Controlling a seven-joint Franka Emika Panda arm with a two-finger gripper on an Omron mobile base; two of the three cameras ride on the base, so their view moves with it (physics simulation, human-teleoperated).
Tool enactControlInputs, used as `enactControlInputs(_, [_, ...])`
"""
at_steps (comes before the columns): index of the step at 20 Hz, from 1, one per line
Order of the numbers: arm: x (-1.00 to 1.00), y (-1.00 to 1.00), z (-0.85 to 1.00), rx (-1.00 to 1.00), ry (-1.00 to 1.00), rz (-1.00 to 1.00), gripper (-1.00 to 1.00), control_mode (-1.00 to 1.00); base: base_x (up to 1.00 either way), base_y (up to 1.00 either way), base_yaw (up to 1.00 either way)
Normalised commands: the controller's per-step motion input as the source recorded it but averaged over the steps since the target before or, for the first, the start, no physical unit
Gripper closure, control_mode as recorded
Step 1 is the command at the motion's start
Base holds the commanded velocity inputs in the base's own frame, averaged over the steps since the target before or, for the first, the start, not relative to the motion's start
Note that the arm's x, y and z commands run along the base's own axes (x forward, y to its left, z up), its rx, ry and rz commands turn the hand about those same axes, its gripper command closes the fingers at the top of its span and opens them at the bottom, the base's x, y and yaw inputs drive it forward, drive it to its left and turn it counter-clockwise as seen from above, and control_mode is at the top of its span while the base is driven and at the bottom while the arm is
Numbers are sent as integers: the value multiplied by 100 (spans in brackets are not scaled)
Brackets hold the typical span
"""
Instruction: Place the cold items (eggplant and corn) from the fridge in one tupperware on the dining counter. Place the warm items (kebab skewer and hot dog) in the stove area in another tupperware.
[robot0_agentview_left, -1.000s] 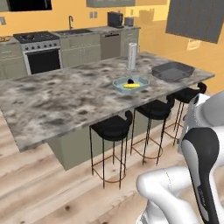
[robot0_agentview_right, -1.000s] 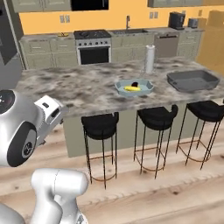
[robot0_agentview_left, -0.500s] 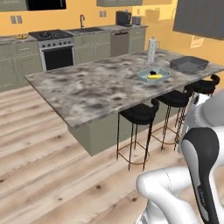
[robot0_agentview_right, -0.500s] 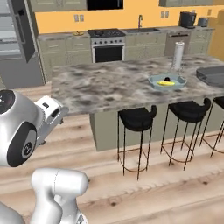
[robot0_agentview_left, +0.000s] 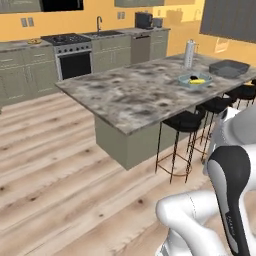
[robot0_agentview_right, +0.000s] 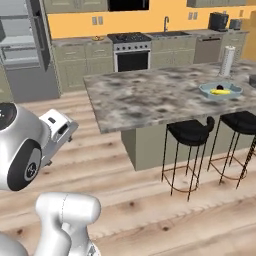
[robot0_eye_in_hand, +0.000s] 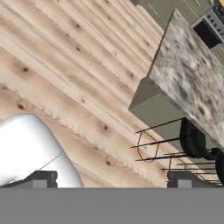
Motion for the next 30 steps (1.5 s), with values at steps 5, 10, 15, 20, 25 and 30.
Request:
enactControlInputs(5, [0,0,0,0,0,0,-100,100,34,100,-23])
enactControlInputs(10, [0,0,0,0,0,0,-100,100,58,100,-22])
enactControlInputs(15, [0,0,0,0,0,0,-100,100,67,100,-22])
enactControlInputs(20, [0,0,0,0,0,0,-100,100,62,100,-22])
enactControlInputs(25, [0,0,0,0,0,0,-100,100,65,100,-21])
enactControlInputs(30, [0,0,0,0,0,0,-100,100,69,100,-20])
